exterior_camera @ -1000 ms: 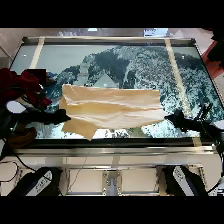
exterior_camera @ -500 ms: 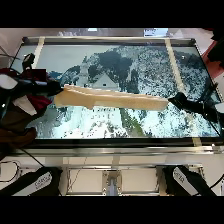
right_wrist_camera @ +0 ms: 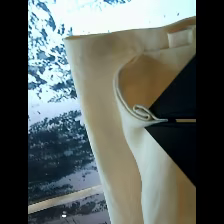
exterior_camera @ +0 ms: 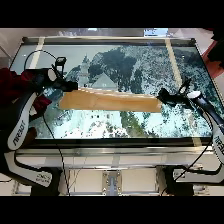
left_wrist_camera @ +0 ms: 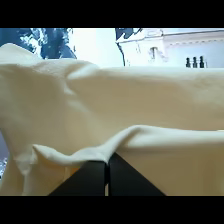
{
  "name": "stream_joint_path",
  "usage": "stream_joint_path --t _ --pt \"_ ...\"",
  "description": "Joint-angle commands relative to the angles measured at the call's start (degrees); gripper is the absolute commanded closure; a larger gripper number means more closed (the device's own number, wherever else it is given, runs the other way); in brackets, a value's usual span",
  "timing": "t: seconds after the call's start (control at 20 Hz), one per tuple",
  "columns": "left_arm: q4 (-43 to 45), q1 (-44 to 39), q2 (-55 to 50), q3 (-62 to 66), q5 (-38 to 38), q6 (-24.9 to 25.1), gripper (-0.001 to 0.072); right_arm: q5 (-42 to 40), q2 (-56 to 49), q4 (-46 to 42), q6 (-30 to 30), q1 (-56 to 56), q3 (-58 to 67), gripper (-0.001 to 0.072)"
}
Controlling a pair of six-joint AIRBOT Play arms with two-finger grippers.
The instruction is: Fold the shirts.
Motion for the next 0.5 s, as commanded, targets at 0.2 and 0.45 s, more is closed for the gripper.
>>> stream_joint_path --t 0.2,0.45 --pt "1.3 -0.5 -5.9 1.8 4.2 -2.1 0.0677 -2.2 -6.0 -2.1 0.6 0.5 0.5 0.0679" --pt "1.4 -0.3 -4.8 11.7 -0.9 -2.2 0.0023 12.3 -3.8 -3.8 -2.8 -1.4 7.3 0.0344"
